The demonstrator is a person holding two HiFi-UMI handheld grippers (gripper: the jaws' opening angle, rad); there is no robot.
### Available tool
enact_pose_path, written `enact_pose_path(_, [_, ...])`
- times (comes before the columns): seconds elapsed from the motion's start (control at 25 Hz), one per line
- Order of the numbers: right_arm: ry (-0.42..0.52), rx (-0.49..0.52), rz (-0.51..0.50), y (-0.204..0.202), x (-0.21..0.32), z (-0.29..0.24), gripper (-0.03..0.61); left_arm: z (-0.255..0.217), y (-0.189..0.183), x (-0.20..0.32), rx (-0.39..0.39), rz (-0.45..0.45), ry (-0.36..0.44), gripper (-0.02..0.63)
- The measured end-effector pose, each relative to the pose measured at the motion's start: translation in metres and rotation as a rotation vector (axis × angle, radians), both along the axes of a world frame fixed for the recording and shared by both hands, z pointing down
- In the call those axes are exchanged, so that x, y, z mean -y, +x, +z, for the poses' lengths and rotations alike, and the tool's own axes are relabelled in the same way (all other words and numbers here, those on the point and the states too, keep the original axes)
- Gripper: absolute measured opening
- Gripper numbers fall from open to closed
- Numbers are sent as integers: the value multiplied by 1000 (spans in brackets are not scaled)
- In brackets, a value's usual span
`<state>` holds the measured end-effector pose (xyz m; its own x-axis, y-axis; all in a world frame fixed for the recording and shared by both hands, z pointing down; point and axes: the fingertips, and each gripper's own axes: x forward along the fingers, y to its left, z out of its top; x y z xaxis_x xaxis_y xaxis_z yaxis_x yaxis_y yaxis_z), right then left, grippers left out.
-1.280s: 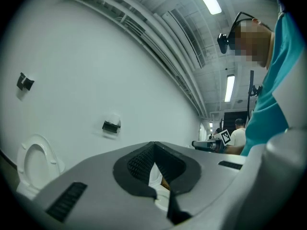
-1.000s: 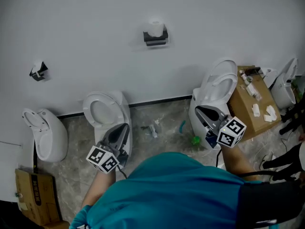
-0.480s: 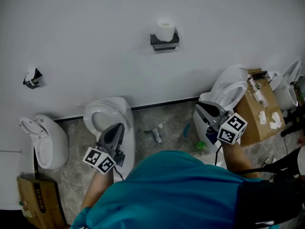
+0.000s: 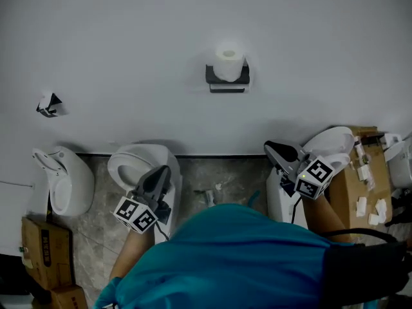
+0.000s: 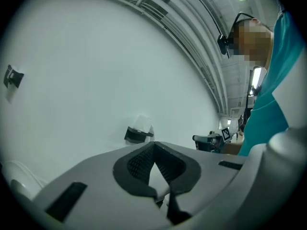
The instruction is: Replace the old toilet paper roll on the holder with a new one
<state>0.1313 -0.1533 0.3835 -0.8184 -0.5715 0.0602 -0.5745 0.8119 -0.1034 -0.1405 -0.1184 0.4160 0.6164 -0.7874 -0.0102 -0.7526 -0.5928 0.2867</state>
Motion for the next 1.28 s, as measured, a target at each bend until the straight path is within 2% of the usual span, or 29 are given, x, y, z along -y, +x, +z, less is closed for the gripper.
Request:
enact_pose_path(0.16, [52,-39,-93,25,50,-16,5,-14,42,41,9,-25,17,8])
enact_pose_path(0.32, [77,-42,-130,34,85,-25,5,-19,68,68,24,-16,18,8])
enact_pose_path(0.52, [76,-52,-140,20,111,-24,8,-25,70,100,16,17,32,8])
enact_pose_path(0.76, [104,-174,-117,-13,135,-35,28,-24,54,131,18,109,49,8])
enact_pose_path(0.84, [121,-239,-126,-25,145,-43,50,-27,45,141,14,129,62,8])
enact_pose_path(0.92, [131,-329,-133,-35,159,-51,102,-29,36,150,13,138,73,8])
enact_pose_path(1.04, [124,-490,-166,-46,181,-61,138,-27,25,156,13,147,72,8])
enact_pose_path(1.28, [101,-850,-295,-63,224,-62,188,-16,12,164,16,134,53,8])
